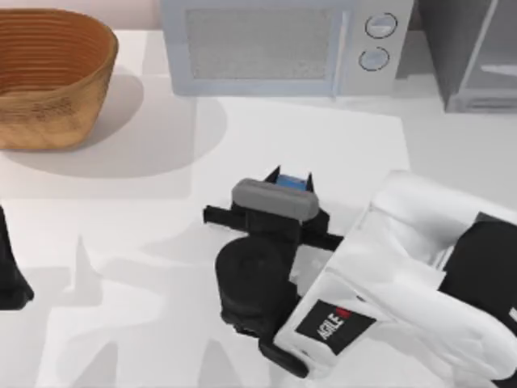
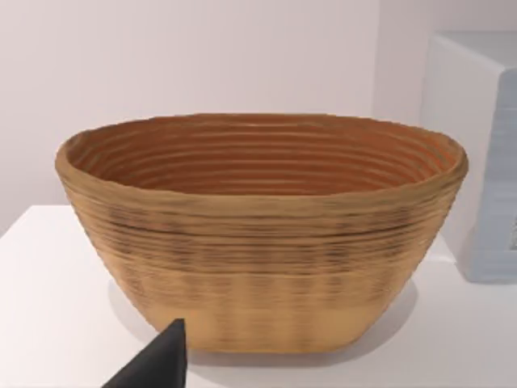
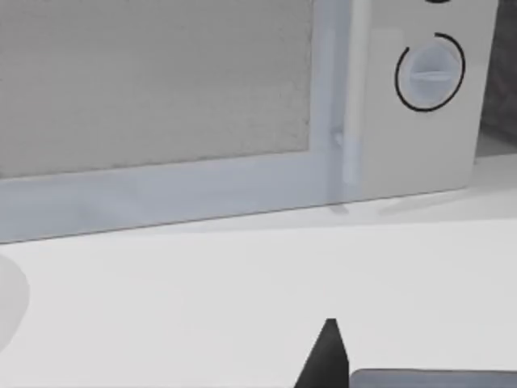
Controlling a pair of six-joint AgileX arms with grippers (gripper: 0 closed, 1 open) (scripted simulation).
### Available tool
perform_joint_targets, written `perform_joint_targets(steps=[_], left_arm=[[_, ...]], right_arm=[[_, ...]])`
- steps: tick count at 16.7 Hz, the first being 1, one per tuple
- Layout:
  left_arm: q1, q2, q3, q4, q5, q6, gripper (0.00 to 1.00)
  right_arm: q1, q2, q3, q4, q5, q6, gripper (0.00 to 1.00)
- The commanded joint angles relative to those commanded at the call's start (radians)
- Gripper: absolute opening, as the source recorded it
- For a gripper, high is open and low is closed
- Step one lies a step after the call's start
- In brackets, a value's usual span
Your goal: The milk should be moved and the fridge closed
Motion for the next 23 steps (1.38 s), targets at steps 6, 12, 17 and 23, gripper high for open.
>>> perform_joint_targets(steps=[6,12,17,23], left_arm=[[0.0,0.0,0.0,0.0,0.0,0.0,1.0],[0.0,0.0,0.0,0.0,0.0,0.0,1.0],[0.0,0.0,0.0,0.0,0.0,0.0,1.0],[0.0,0.0,0.0,0.0,0.0,0.0,1.0]], right_arm=[[0.003,-0.017,-0.004,-0.012,-0.001,0.002,0.0],[0.003,-0.105,-0.028,-0.083,-0.001,0.005,0.0],[-0.009,-0.114,-0.035,-0.081,-0.013,0.007,0.0],[-0.213,-0.334,-0.231,-0.117,-0.277,-0.006,0.0]])
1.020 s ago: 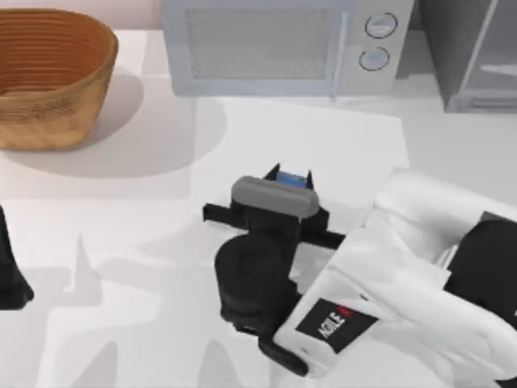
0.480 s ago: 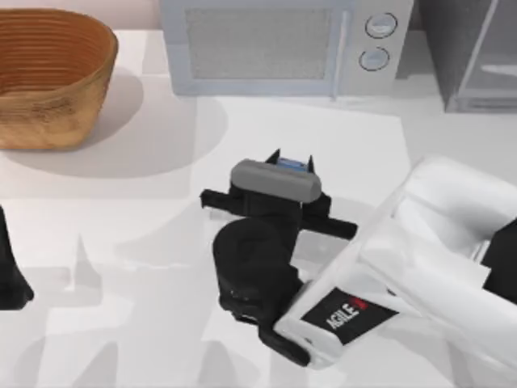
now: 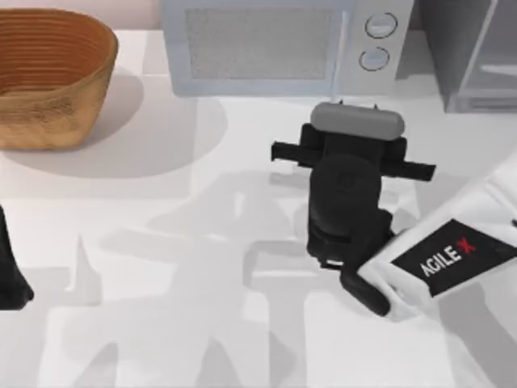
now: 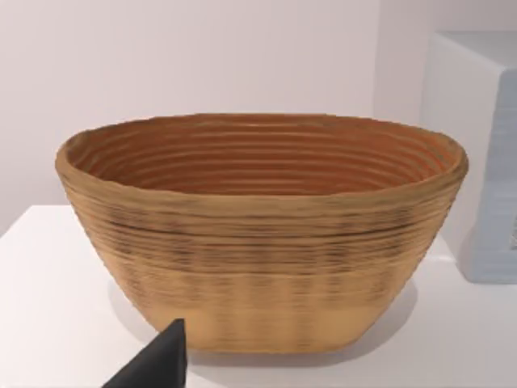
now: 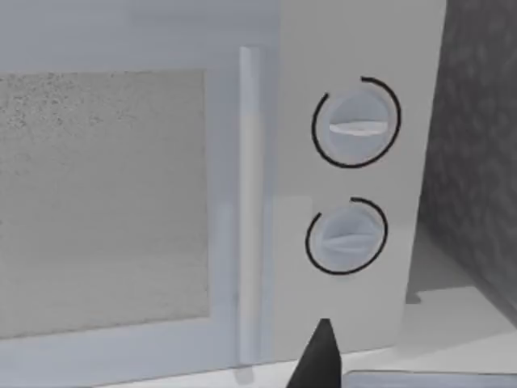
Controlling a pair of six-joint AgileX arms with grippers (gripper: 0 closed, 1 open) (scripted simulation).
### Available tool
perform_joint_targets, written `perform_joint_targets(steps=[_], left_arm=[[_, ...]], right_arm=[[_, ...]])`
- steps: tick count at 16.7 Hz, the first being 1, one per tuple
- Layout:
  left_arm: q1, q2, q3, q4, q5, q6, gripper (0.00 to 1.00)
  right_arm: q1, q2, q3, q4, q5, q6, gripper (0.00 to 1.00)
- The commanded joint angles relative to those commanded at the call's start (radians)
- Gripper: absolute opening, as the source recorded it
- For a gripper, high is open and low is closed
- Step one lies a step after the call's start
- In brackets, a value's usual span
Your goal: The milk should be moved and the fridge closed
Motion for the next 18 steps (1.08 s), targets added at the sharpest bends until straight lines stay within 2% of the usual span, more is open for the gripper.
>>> perform_joint_targets(steps=[3,8,10,14,18], left_arm=[[0.0,0.0,0.0,0.0,0.0,0.0,1.0],[0.0,0.0,0.0,0.0,0.0,0.0,1.0],[0.0,0.0,0.0,0.0,0.0,0.0,1.0],[0.0,0.0,0.0,0.0,0.0,0.0,1.0],[0.0,0.0,0.0,0.0,0.0,0.0,1.0]], right_arm=[[-0.157,-0.131,-0.105,-0.025,-0.224,-0.004,0.0],[-0.438,-0.398,-0.29,-0.056,-0.668,-0.006,0.0],[-0.551,-0.505,-0.384,-0.075,-0.8,-0.009,0.0],[-0.711,-0.653,-0.509,-0.101,-0.944,-0.01,0.0],[-0.73,-0.671,-0.526,-0.102,-0.959,-0.009,0.0]])
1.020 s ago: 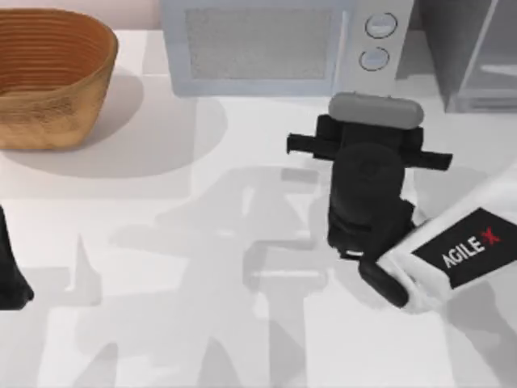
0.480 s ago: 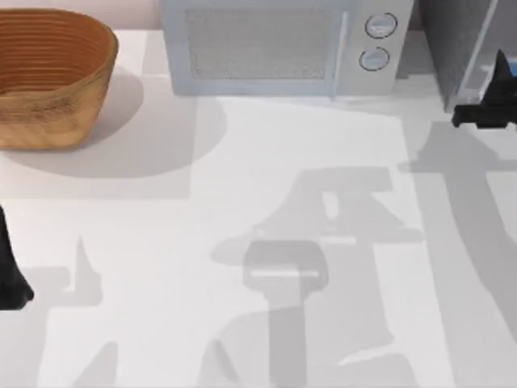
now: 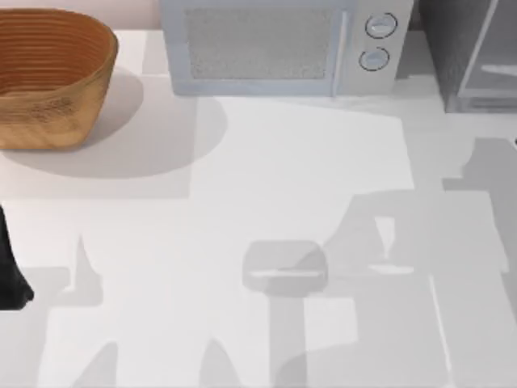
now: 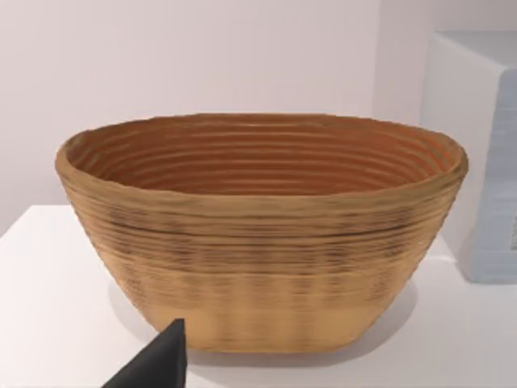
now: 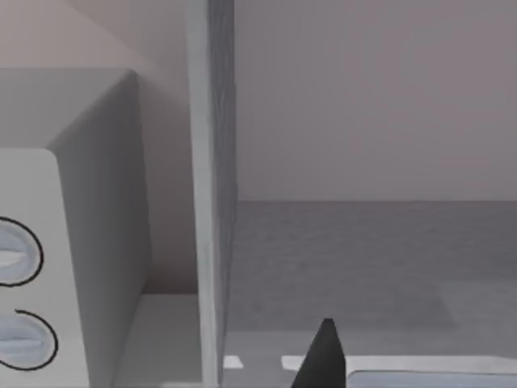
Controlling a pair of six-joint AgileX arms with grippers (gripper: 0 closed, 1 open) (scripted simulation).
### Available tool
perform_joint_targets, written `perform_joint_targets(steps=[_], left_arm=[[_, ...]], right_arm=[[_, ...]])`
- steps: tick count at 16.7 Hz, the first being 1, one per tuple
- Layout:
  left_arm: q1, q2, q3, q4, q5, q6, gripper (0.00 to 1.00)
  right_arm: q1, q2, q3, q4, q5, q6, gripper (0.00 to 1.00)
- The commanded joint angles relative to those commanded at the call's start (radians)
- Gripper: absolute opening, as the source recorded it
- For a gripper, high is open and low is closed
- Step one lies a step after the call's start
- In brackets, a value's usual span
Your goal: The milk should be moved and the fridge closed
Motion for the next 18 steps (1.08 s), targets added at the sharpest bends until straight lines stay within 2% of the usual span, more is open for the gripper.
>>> perform_joint_targets(steps=[4,7,15,18], left_arm=[[0.0,0.0,0.0,0.0,0.0,0.0,1.0],[0.0,0.0,0.0,0.0,0.0,0.0,1.0],[0.0,0.0,0.0,0.0,0.0,0.0,1.0],[0.0,0.0,0.0,0.0,0.0,0.0,1.0]], right_arm=[[0.0,0.018,0.017,0.001,-0.003,0.002,0.0],[-0.028,0.118,0.116,-0.008,-0.034,0.002,0.0],[-0.166,0.632,0.686,-0.075,-0.179,-0.005,0.0],[-0.205,0.754,0.821,-0.098,-0.22,-0.009,0.0]])
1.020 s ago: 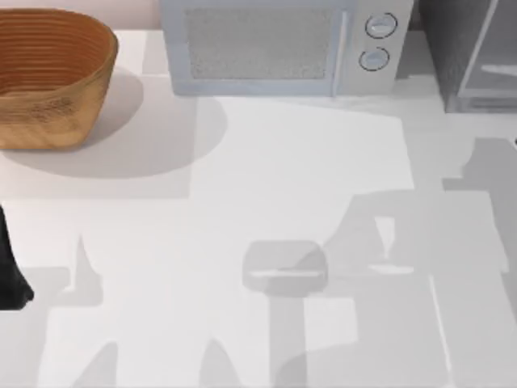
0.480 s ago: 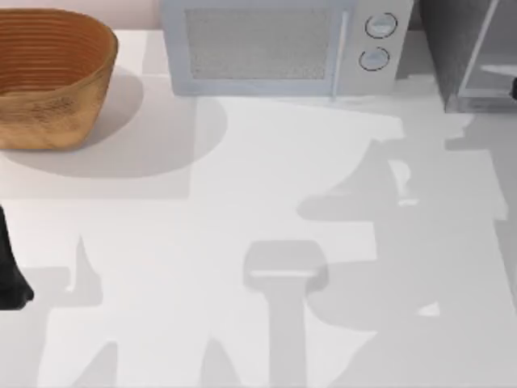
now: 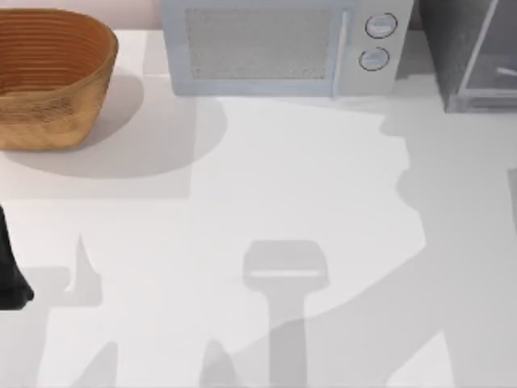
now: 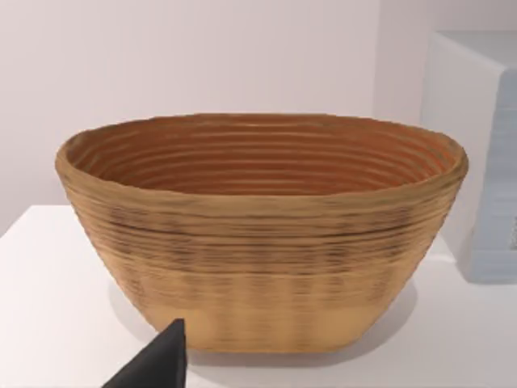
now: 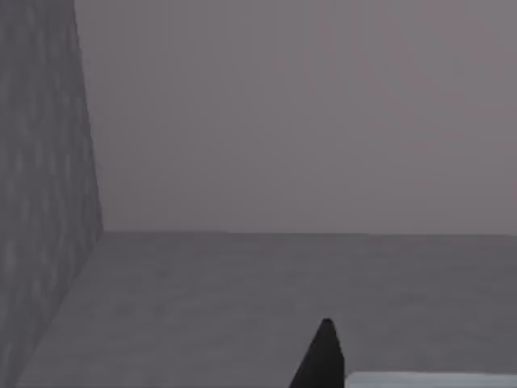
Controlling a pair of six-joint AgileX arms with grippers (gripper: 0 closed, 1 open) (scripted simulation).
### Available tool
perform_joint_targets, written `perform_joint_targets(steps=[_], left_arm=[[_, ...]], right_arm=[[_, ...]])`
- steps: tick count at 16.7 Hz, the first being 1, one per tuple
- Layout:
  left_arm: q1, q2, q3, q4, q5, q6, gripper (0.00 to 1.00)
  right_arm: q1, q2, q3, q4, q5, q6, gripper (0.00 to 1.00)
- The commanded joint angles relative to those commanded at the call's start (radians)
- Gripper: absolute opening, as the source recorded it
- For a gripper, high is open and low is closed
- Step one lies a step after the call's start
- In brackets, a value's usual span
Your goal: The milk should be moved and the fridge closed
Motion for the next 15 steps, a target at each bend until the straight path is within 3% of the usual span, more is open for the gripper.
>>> perform_joint_targets(steps=[13,15], left_arm=[[0.0,0.0,0.0,0.0,0.0,0.0,1.0],[0.0,0.0,0.0,0.0,0.0,0.0,1.0]], right_arm=[[-0.013,0.038,0.04,-0.008,-0.014,-0.002,0.0],[-0.013,0.038,0.04,-0.008,-0.014,-0.002,0.15]])
